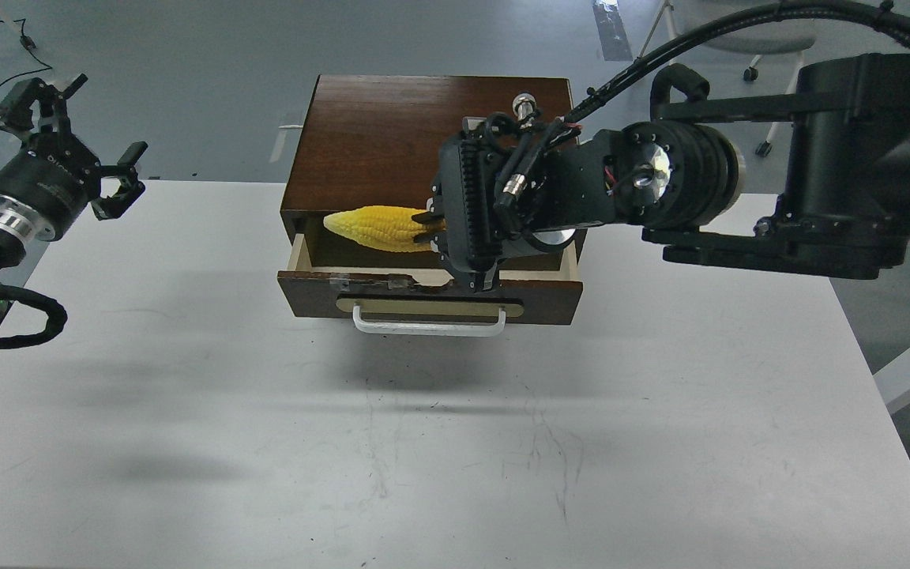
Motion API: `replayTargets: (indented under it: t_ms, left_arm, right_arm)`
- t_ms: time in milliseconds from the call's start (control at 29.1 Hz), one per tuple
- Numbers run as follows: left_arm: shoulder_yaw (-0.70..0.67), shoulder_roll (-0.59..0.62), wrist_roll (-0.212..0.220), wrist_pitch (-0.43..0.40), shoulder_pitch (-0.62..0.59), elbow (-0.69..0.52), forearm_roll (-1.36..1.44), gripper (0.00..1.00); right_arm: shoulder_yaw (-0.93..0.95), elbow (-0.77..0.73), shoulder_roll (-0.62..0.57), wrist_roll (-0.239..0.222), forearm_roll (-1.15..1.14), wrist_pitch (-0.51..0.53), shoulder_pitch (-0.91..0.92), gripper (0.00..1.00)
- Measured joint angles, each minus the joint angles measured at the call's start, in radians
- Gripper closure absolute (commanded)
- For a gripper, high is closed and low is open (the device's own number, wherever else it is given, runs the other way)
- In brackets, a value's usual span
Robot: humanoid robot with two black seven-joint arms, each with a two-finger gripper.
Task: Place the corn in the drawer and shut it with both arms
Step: 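Lift the corn and carry it over the open drawer, then lower the corn into the drawer and open the right gripper, then withdraw the right arm up and away from the box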
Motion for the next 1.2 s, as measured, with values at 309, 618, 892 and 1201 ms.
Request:
replayTargets:
  t_ms: [309,618,892,1201]
  left_arm:
    - [0.002,0.002,-0.001,0.000,0.000,0.011,0.001,0.02]
    - [0.002,-0.001,0.025,0.000,0.000,0.011,0.001,0.02]
    - [0.001,-0.002,0.013,0.000,0.000,0.025,-0.002,0.02]
    - [-0.015,0.022,-0.056,0.000,-0.024,0.023,0.007,0.11]
  right_arm:
    - [-0.001,-0.020,0.005,0.000,0.000,0.000,-0.017,0.51]
    - [0.003,-0.029,0.013,-0.002,0.000,0.000,-0.016,0.38]
    - [0.018,-0.064,0.022,-0.003,0.013,0.000,-0.008,0.33]
    - [0.162,-0.264,0.017,-0.003,0.199,0.000,0.001,0.07]
